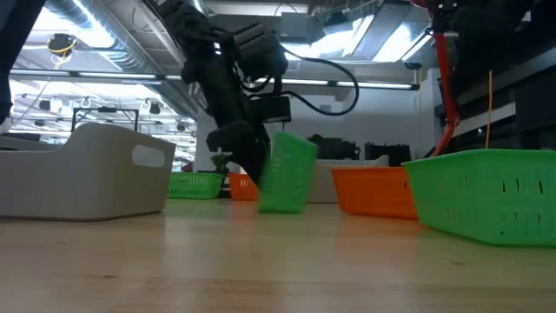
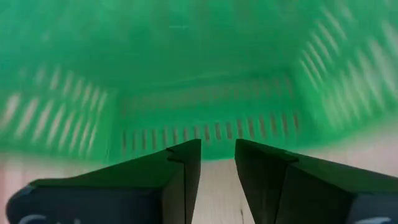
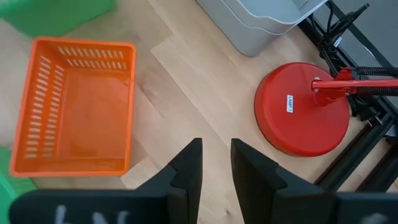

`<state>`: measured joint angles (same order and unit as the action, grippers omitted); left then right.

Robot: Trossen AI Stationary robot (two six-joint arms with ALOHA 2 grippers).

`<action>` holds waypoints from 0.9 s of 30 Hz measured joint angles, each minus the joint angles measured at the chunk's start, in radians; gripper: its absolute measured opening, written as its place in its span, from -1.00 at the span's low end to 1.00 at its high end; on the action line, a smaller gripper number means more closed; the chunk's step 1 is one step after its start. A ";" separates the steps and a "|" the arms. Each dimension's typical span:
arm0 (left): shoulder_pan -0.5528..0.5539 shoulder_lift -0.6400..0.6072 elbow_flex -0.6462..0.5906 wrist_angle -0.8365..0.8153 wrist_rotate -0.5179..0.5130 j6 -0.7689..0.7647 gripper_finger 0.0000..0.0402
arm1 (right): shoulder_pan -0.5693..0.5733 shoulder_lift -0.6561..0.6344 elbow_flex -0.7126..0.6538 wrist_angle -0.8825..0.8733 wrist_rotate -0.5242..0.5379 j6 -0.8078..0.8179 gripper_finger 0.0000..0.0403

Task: Stack baskets by color
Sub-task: Stack the middle green bin on top of the top green bin

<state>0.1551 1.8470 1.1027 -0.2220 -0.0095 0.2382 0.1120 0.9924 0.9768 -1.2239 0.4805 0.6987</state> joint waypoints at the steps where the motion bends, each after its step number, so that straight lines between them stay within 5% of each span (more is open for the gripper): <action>1: 0.000 -0.007 0.000 -0.005 0.000 -0.001 -0.54 | 0.000 0.000 0.000 -0.004 0.000 0.000 -0.58; 27: -0.124 -0.181 0.000 0.087 -0.048 -0.105 -0.54 | 0.000 0.000 0.000 -0.009 0.027 0.000 -0.58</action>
<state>0.0315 1.6660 1.1027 -0.1348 -0.0580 0.1333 0.1120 0.9924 0.9768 -1.2327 0.5072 0.6991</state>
